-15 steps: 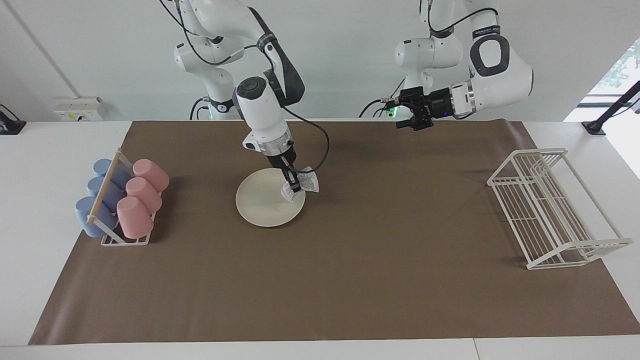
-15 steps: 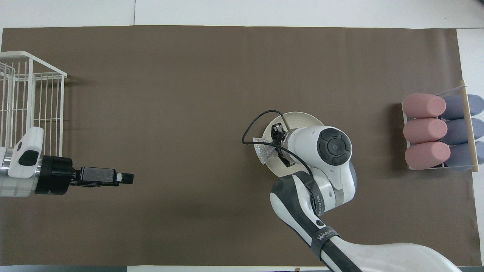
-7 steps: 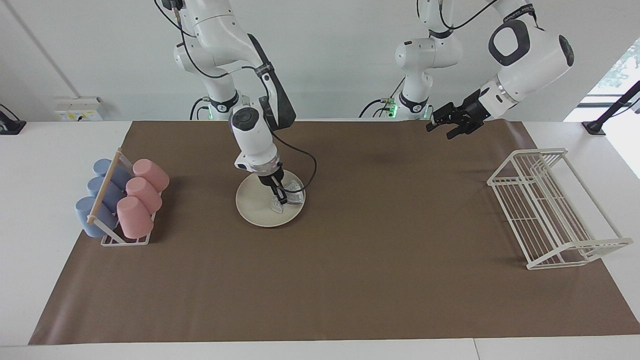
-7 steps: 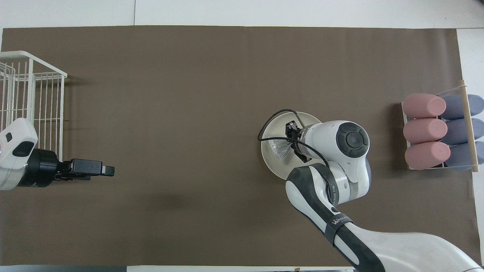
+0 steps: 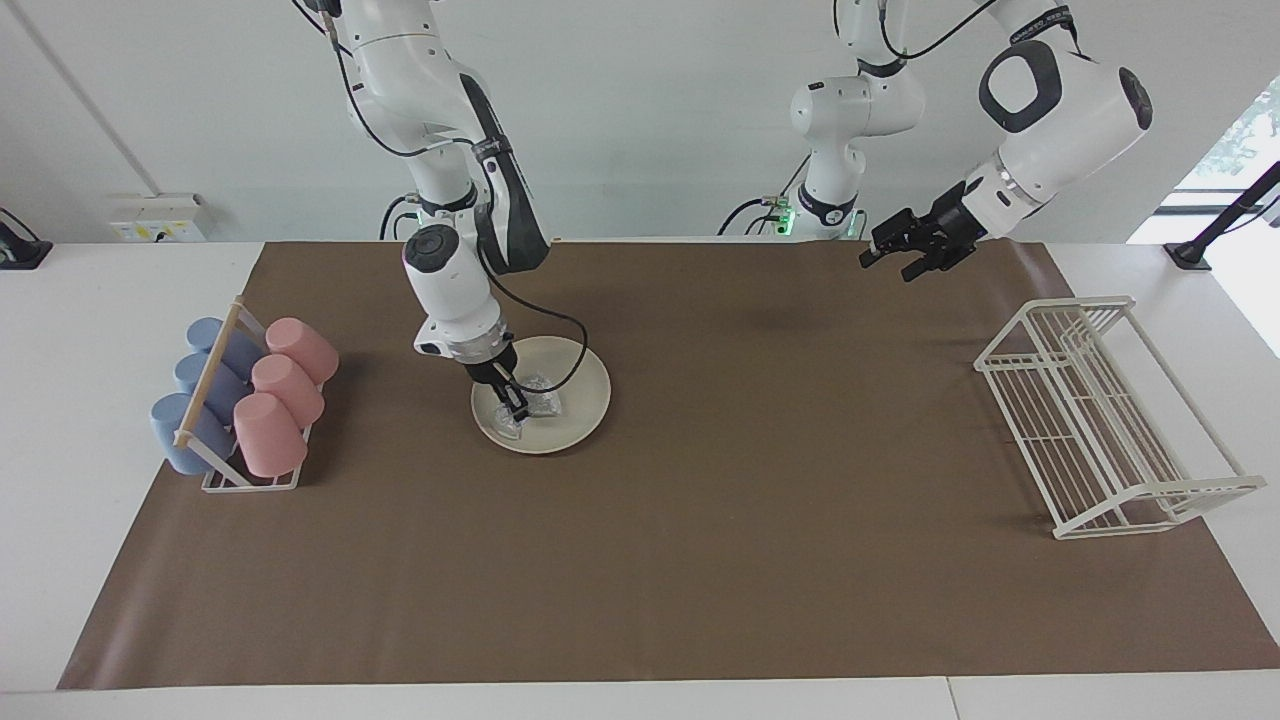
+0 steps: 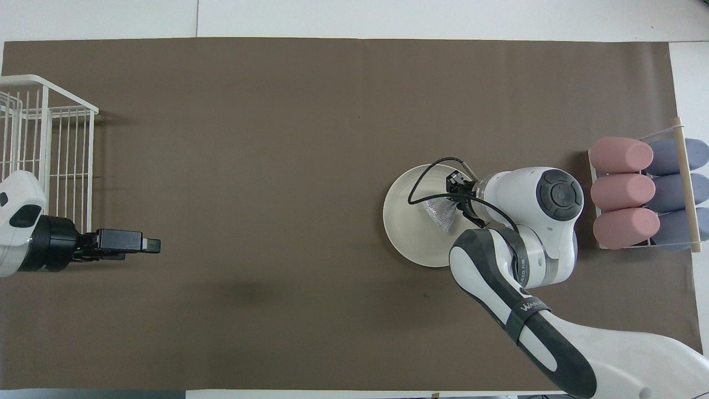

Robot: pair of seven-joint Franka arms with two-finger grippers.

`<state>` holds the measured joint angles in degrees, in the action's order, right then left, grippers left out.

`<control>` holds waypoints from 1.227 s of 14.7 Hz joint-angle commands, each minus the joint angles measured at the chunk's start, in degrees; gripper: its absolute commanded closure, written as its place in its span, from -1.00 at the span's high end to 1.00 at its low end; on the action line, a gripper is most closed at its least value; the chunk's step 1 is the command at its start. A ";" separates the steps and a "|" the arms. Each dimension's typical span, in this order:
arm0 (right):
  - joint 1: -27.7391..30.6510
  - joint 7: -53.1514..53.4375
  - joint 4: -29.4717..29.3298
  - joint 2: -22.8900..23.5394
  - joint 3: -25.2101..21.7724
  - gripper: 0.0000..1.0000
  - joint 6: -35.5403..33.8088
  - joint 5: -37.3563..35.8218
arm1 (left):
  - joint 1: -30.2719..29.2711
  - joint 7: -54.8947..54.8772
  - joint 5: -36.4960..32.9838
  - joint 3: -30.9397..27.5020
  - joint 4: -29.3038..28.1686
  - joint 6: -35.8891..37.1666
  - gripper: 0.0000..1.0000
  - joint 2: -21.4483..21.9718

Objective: Wipe plate with sponge
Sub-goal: 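Rub the sponge over the plate surface with the right gripper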

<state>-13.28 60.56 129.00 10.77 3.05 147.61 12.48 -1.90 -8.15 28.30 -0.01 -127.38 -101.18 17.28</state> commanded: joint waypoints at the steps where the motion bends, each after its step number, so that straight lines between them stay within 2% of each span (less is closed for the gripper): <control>1: 0.27 -0.37 2.05 0.66 0.55 -1.00 0.93 0.35 | -0.38 0.68 -1.15 0.54 0.82 -1.03 1.00 -0.58; 5: -7.01 13.07 1.96 0.57 0.55 -1.00 1.28 0.35 | -0.38 0.68 -1.15 0.54 0.82 -1.12 1.00 -0.67; 7: -7.82 14.41 1.96 0.40 0.55 -1.00 1.37 0.35 | -0.38 0.68 -1.15 0.54 0.82 -1.12 1.00 -0.67; 11: -6.33 10.21 1.96 0.48 0.38 -1.00 1.37 0.35 | -0.38 0.77 -1.15 0.54 0.82 -1.30 1.00 -0.67; 16: 1.23 -3.41 1.96 0.83 0.38 -1.00 1.28 0.35 | -0.38 0.68 -1.15 0.54 0.82 -2.18 1.00 -0.67; 18: 0.89 -3.61 1.96 0.83 0.38 -1.00 1.28 0.35 | -0.38 0.68 -1.15 0.54 0.82 -2.27 1.00 -0.67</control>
<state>-12.45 58.44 129.42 10.54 3.07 147.61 12.48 -1.90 -8.15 28.28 0.07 -127.38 -102.78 17.25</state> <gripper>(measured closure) 0.894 0.000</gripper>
